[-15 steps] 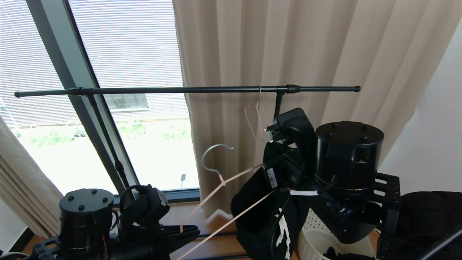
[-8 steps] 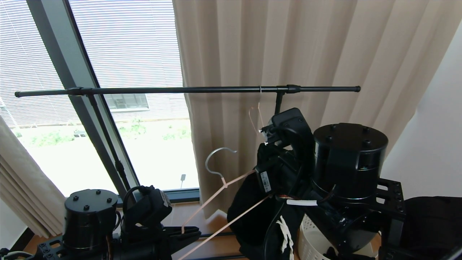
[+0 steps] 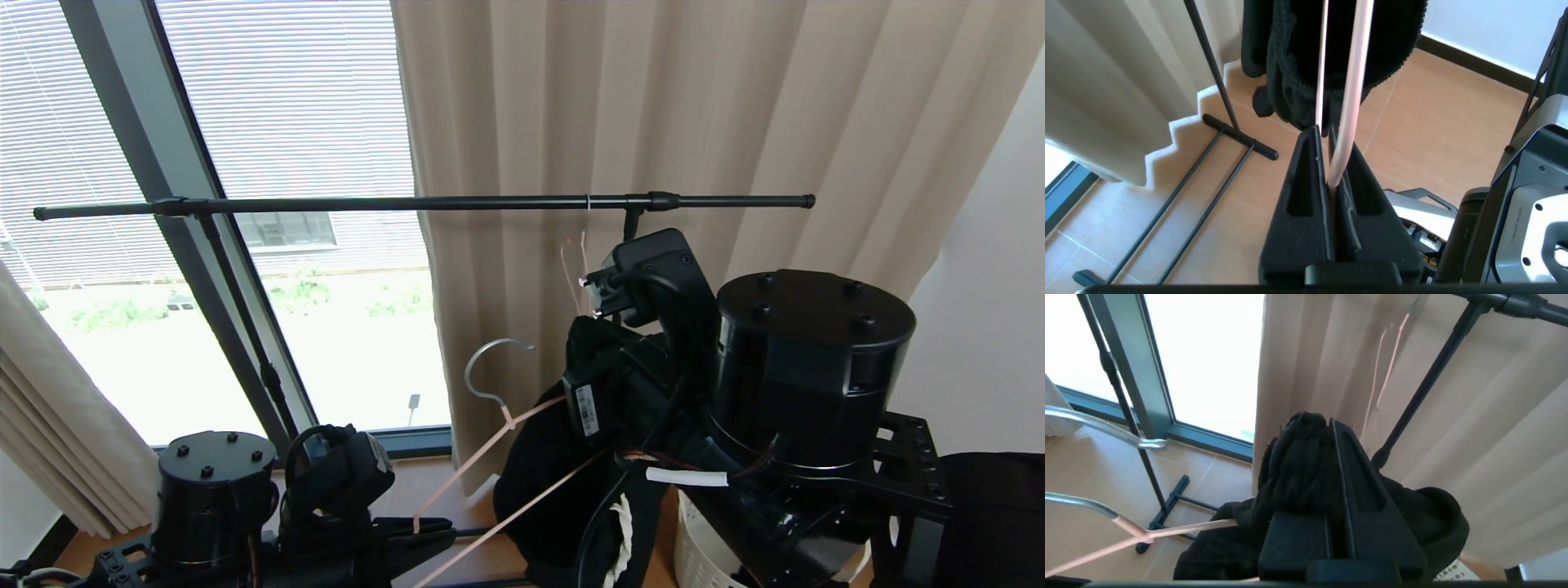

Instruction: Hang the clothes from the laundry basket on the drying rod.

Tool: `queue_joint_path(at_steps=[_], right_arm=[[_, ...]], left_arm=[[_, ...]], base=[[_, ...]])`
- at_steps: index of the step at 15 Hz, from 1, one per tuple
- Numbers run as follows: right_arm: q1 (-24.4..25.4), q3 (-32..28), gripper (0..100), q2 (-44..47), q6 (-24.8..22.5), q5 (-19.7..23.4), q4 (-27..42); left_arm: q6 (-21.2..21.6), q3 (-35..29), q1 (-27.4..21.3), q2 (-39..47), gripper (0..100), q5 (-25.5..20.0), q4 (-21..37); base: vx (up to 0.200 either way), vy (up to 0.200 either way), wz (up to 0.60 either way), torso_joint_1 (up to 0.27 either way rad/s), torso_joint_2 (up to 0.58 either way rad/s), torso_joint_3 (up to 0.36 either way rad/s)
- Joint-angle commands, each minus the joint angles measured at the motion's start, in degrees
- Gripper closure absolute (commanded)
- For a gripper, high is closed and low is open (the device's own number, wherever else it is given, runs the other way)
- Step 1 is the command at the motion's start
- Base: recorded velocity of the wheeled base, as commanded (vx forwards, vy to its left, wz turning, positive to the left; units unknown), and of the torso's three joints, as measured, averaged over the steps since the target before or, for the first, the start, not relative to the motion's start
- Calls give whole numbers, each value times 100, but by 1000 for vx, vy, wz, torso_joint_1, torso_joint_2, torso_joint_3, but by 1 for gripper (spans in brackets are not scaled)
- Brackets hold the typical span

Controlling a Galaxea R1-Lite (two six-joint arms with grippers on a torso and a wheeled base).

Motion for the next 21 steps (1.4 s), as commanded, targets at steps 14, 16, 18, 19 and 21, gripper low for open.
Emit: queue_joint_path(at_steps=[14,16,18,19,21], right_arm=[[34,-87,0,-55,187,0,-46],[-72,-104,0,-73,187,0,-46],[-142,-166,0,-73,196,0,-46],[-142,-183,0,-73,213,0,-46],[-151,-192,0,-2,222,0,-38]], left_arm=[[-9,146,2,23,100,8,-448],[-9,164,2,14,100,8,-457],[-9,164,-7,23,100,8,-457],[-1,172,-16,23,100,8,-457],[-1,172,-16,5,100,8,-466]], base=[[0,0,0,0,0,0],[0,0,0,0,0,0],[0,0,0,0,0,0],[0,0,0,0,0,0],[0,0,0,0,0,0]])
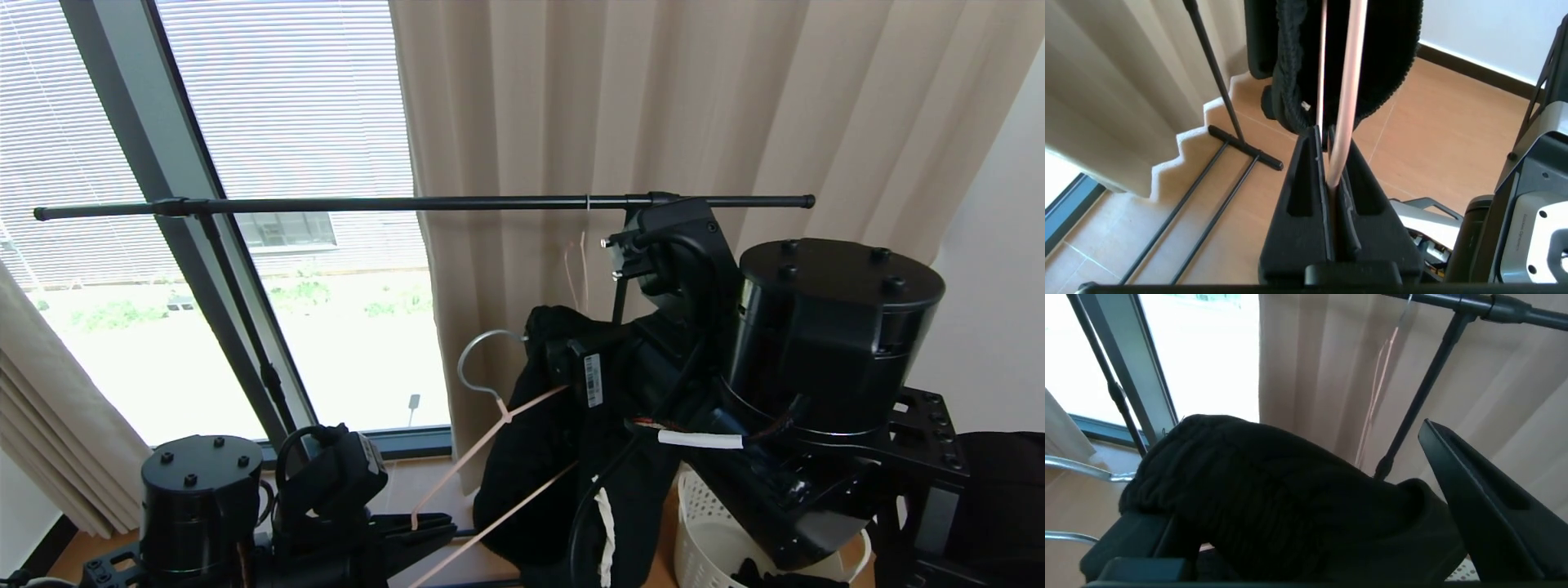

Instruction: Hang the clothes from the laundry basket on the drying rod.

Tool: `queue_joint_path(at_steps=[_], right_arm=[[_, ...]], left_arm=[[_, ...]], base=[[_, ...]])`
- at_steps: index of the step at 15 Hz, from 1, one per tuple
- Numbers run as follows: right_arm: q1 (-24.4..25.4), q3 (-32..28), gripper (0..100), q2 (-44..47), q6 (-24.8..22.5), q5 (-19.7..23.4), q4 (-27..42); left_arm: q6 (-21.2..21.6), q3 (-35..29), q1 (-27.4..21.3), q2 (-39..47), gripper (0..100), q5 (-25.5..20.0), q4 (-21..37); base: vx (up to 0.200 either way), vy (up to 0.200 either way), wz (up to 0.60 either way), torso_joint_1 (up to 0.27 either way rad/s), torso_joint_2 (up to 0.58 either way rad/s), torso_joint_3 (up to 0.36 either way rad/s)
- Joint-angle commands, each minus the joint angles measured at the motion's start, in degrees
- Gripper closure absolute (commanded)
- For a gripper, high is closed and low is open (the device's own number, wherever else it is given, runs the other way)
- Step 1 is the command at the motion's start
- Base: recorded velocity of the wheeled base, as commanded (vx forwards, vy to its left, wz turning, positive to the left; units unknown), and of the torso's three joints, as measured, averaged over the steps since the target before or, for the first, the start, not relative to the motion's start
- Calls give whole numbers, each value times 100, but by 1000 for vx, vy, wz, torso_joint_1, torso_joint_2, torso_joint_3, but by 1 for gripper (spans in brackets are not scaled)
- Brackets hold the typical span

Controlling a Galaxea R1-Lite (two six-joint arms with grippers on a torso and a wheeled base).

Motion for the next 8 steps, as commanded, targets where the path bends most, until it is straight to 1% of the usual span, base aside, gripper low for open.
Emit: queue_joint_path(at_steps=[1,4,5,8], right_arm=[[-6,-8,0,70,-1,2,-1],[-6,1,0,106,26,2,-1],[-6,-8,0,193,34,2,-10],[-6,-17,0,220,43,2,-10]], left_arm=[[2,2,0,-6,100,-3,-4],[-7,46,-9,-23,100,-3,-136],[-7,107,-79,-14,100,-3,-276],[-7,134,-97,-23,100,-3,-294]], base=[[0,0,0,0,0,0],[0,0,0,0,0,0],[0,0,0,0,0,0],[0,0,0,0,0,0]])
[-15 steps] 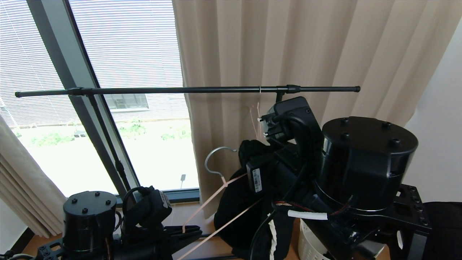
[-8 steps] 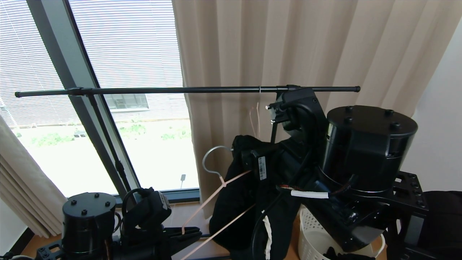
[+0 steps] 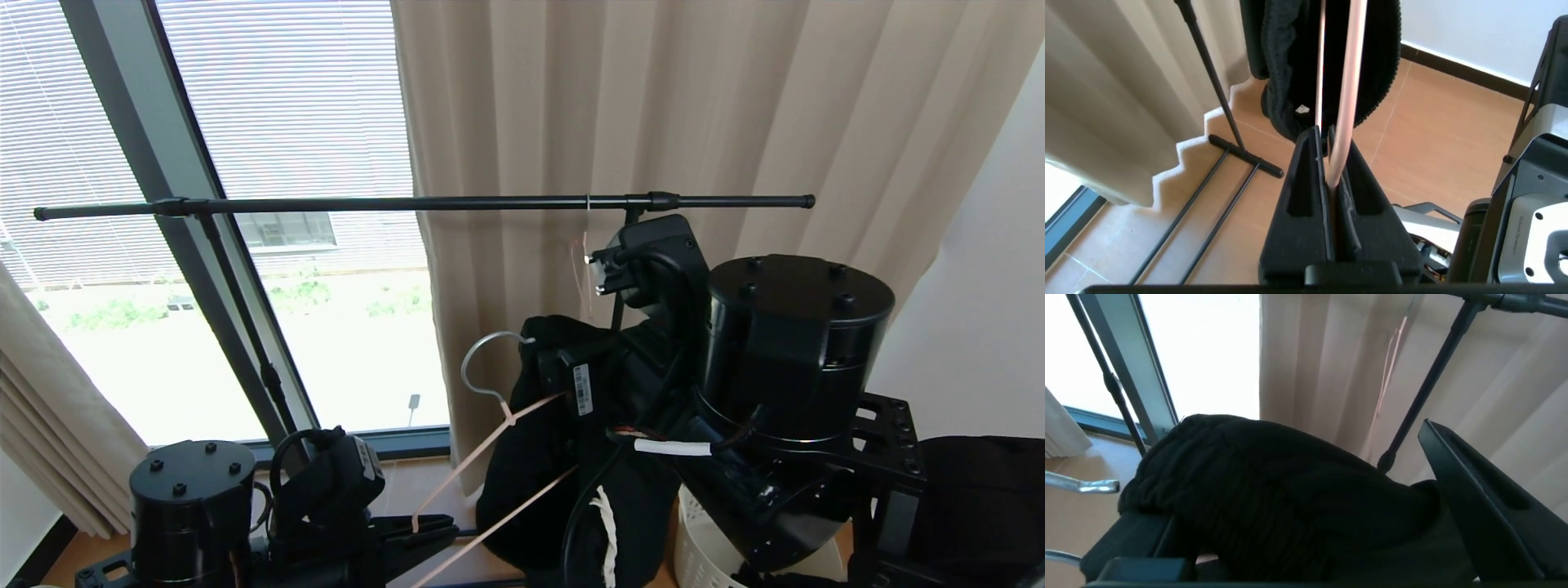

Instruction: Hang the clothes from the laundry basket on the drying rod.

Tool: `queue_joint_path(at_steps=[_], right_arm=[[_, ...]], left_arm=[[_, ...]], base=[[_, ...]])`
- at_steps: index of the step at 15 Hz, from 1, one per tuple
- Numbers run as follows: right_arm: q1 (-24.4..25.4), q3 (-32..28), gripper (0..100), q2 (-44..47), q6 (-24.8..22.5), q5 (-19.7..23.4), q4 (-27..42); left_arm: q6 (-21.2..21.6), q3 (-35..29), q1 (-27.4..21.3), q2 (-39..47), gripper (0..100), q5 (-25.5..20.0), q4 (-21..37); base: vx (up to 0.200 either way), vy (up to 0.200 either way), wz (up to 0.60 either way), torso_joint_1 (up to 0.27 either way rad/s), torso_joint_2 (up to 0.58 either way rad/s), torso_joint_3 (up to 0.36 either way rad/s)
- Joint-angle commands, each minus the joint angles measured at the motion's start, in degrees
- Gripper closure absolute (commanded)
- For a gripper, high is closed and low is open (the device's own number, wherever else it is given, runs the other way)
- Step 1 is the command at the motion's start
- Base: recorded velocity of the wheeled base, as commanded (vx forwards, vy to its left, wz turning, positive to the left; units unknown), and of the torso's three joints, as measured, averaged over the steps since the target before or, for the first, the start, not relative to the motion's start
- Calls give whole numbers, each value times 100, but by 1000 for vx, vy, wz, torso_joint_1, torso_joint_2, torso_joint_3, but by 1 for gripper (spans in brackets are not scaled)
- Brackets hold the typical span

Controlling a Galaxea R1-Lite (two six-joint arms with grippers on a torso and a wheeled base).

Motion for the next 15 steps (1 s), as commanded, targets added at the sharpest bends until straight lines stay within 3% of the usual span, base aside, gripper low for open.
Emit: queue_joint_path(at_steps=[1,15], right_arm=[[3,-6,0,97,19,-3,-5],[179,82,0,141,19,-12,4]], left_arm=[[-1,6,-43,1,100,-1,-2],[-186,-74,142,37,100,8,-169]], base=[[0,0,0,0,0,0],[0,0,0,0,0,0]])
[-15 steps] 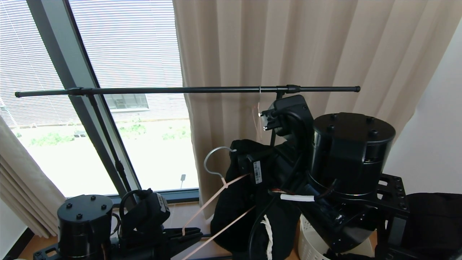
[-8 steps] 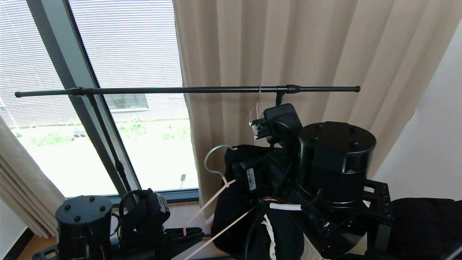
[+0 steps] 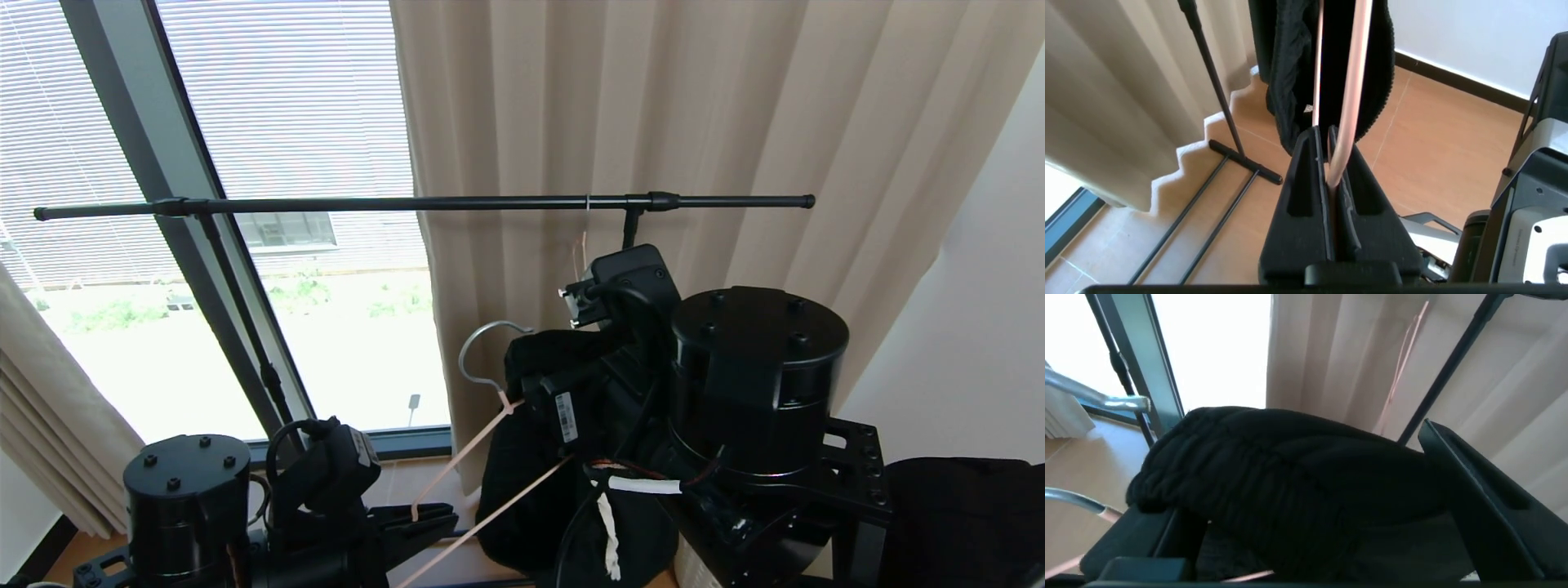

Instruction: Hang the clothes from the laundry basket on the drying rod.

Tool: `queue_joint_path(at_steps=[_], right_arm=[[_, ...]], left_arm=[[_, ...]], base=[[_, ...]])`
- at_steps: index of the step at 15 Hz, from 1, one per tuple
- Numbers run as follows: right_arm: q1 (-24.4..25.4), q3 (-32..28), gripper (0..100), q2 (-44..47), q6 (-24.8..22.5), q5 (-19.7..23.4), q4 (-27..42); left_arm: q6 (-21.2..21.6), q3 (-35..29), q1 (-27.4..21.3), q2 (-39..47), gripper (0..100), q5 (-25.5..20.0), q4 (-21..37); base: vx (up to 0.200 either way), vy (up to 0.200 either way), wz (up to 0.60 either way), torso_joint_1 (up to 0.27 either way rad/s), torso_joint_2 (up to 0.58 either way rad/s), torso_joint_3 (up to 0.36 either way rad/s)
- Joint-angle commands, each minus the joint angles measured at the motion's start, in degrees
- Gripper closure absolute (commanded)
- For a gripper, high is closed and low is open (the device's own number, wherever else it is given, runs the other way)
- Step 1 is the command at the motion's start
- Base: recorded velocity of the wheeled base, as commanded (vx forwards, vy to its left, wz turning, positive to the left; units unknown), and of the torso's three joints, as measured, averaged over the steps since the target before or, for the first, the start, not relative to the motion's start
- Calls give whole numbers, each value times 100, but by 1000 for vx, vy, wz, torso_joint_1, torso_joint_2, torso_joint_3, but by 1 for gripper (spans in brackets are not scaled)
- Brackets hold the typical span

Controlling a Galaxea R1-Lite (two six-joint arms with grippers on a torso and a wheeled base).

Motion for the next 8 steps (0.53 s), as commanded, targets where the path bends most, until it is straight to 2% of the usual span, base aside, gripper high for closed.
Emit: queue_joint_path(at_steps=[1,6,8], right_arm=[[11,9,0,-16,0,-16,-1],[28,18,0,-16,0,-68,-1],[46,18,0,-16,0,-68,-1]], left_arm=[[0,-26,55,15,100,6,-4],[0,-44,169,50,100,6,-30],[9,-26,195,138,100,6,-215]], base=[[0,0,0,0,0,0],[0,0,0,0,0,0],[0,0,0,0,0,0]])
